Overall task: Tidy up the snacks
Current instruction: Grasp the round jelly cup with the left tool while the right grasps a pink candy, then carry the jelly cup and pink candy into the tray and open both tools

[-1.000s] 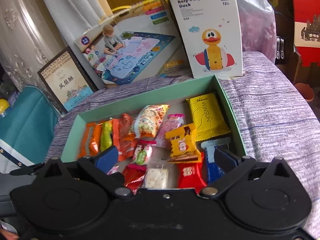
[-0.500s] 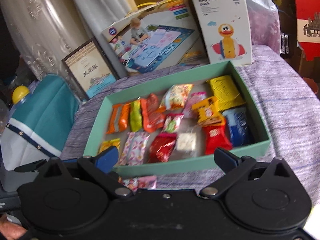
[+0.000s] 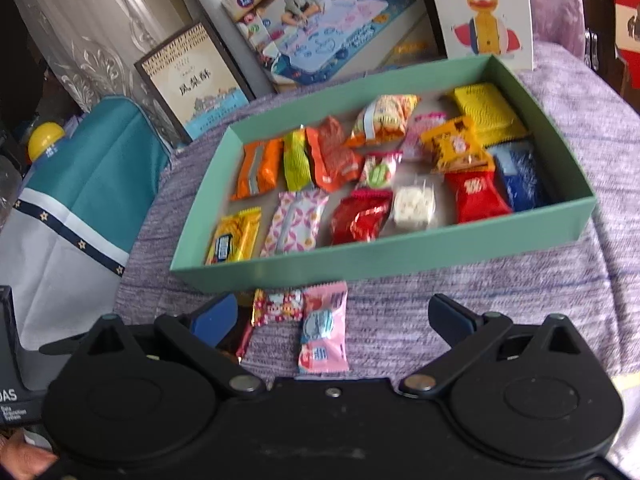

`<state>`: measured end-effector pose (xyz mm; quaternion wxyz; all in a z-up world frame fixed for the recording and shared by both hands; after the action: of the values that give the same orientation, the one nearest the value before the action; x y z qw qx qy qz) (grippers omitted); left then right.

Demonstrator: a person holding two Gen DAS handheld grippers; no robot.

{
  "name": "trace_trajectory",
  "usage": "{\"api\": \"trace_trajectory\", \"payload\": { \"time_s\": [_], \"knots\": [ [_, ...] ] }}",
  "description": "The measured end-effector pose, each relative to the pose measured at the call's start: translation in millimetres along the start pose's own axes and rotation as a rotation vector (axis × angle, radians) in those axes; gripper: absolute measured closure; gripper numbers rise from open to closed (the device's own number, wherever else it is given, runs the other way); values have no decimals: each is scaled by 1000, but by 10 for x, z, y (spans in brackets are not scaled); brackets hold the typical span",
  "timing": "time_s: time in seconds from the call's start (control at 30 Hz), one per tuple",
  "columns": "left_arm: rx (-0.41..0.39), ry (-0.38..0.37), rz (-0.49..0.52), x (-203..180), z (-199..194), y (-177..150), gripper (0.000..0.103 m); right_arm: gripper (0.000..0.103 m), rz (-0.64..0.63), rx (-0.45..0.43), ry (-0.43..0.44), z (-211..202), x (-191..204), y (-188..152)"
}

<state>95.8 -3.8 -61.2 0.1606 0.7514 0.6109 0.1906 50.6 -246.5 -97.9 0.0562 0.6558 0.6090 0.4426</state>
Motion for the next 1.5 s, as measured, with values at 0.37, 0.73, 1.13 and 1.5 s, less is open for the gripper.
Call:
{"api": "trace_trajectory", "payload": {
  "time_s": [0.37,0.73,1.13,1.5],
  "knots": [
    [11,-45,38,-100,53,-338,2,16,-37,55,-23,217,56,-192],
    [-27,-88,-3,33,105,-391,60,40,-113,123,-61,596,170,-211],
    [-39,-100,-34,74,94,-408,61,73,-251,158,-159,806,291,-254],
    [-53,-95,-45,135,-98,-366,61,80,-198,127,-77,463,285,-204]
  ]
}}
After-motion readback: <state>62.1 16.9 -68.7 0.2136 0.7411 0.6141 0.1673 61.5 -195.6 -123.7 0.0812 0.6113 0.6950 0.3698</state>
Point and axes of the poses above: each gripper's, at about its wrist camera, not at the fingertips, and z roughly the way its jaws point, x to its left, y to its top, the point moved 1 cm from there along z, roughly the way its jaws point, and after that the axes turned 12 degrees about y, right-handed, at the moved point
